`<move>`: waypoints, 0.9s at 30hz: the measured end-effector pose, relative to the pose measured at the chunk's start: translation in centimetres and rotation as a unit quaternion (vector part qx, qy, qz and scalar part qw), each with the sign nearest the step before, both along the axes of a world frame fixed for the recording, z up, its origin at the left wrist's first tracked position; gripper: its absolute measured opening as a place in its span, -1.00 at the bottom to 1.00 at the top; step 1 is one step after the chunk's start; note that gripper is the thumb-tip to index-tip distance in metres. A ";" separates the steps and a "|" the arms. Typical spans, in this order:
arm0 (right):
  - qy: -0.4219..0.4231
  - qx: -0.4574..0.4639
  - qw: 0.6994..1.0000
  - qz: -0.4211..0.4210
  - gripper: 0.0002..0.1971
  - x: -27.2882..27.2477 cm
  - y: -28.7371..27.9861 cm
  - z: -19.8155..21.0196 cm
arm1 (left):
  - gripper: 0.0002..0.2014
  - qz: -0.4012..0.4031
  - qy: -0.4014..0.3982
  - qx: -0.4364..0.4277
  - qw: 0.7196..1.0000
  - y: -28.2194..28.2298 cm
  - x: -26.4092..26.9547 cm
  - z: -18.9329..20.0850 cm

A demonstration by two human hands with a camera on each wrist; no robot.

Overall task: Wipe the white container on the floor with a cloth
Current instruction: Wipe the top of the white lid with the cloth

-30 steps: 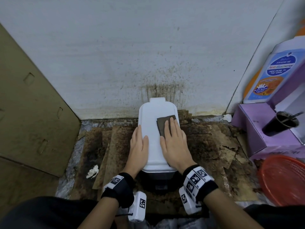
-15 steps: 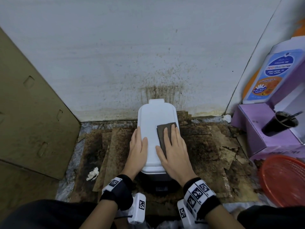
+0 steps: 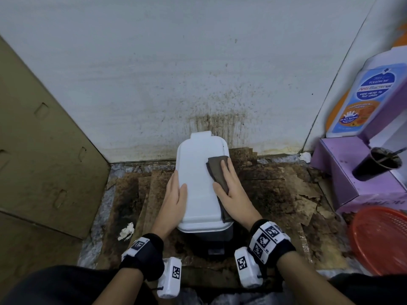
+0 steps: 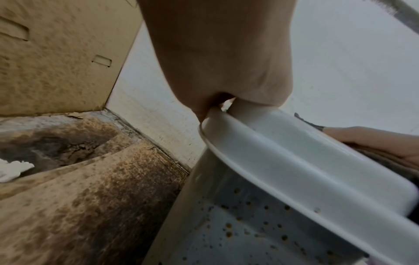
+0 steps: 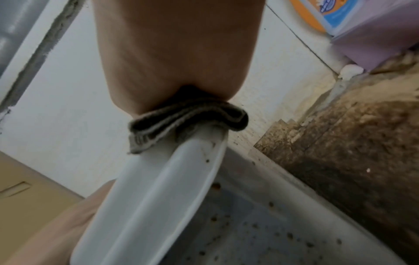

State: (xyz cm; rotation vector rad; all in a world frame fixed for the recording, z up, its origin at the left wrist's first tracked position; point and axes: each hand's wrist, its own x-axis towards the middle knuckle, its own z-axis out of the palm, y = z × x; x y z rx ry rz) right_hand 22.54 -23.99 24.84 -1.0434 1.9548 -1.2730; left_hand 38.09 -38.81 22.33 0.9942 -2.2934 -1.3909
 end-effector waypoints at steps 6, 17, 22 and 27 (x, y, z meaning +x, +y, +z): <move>-0.040 -0.045 0.996 -0.066 -0.31 1.3 0.2 -0.6 | -0.36 -0.008 0.016 0.023 1.000 0.1 0.3 0.4; -0.260 -0.094 0.952 -0.131 -0.35 5.5 1.6 -2.4 | -0.35 -0.010 0.069 0.058 0.996 -2.2 2.1 -1.1; -0.255 -0.088 0.956 -0.116 -0.39 6.0 1.3 -2.6 | -0.39 -0.014 0.091 0.085 0.992 -2.6 2.8 -0.9; -0.215 -0.075 0.969 -0.097 -0.39 6.1 1.2 -2.6 | -0.50 -0.012 0.108 0.092 0.990 -2.6 3.3 -0.1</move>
